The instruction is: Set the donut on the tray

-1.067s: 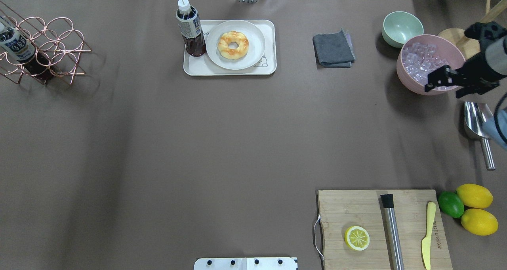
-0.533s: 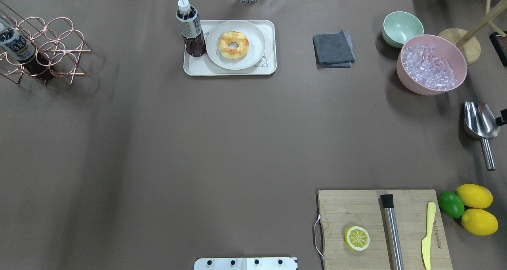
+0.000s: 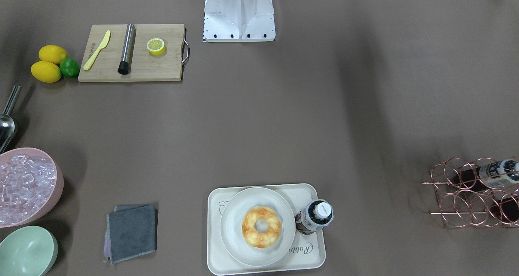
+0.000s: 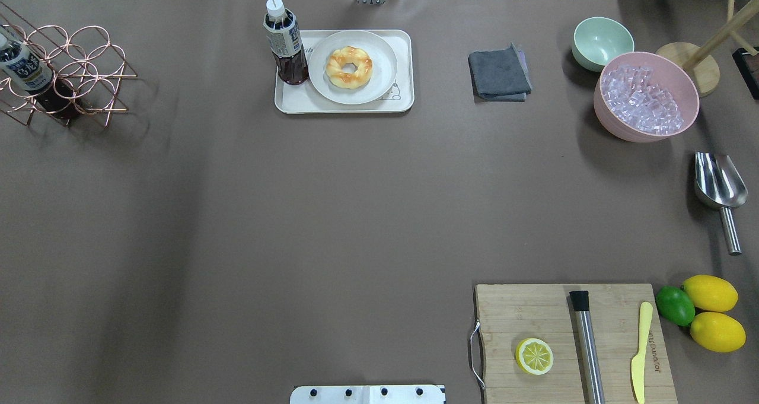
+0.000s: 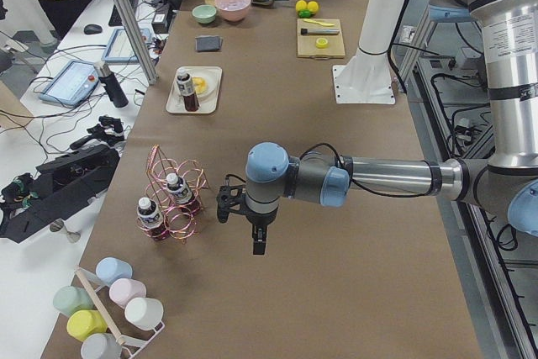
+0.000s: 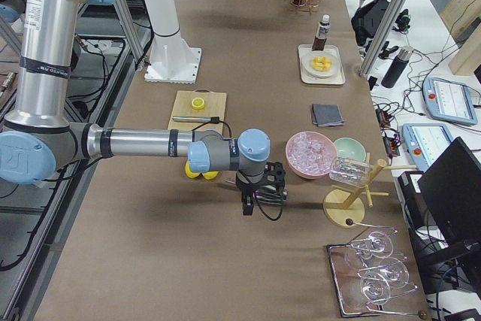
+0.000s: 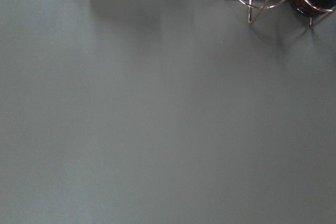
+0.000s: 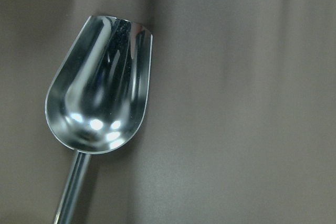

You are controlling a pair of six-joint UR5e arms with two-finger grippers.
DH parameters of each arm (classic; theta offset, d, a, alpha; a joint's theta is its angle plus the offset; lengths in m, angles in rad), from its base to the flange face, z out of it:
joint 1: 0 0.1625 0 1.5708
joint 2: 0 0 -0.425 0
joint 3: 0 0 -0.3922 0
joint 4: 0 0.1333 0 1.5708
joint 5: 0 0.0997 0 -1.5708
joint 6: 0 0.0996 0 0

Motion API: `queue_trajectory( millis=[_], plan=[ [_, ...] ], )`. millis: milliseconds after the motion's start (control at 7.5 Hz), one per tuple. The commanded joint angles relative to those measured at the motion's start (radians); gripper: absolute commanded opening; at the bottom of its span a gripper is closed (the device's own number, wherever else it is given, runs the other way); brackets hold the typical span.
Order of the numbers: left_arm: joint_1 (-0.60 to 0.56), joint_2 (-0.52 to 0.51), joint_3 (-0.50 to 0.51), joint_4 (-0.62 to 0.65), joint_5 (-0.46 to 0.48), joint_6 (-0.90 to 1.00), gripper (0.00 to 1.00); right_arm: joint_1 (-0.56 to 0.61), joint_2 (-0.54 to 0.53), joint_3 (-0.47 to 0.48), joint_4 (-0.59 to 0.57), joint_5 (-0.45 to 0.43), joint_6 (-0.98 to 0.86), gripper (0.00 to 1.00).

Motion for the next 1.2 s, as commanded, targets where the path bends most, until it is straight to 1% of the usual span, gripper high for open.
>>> queue_trajectory(
  millis=[0, 267, 1067],
  plan=[
    [-0.002, 0.001, -0.008, -0.004, -0.002, 0.001, 0.98, 0.022, 0.014, -0.031, -0.031, -0.026, -0.053, 1.0],
    [-0.003, 0.002, -0.008, -0.004, 0.001, 0.001, 0.98, 0.028, 0.045, -0.068, -0.031, -0.032, -0.058, 1.0],
    [-0.003, 0.002, -0.007, -0.003, 0.007, 0.001, 0.98, 0.028, 0.051, -0.071, -0.033, -0.032, -0.056, 1.0]
  ],
)
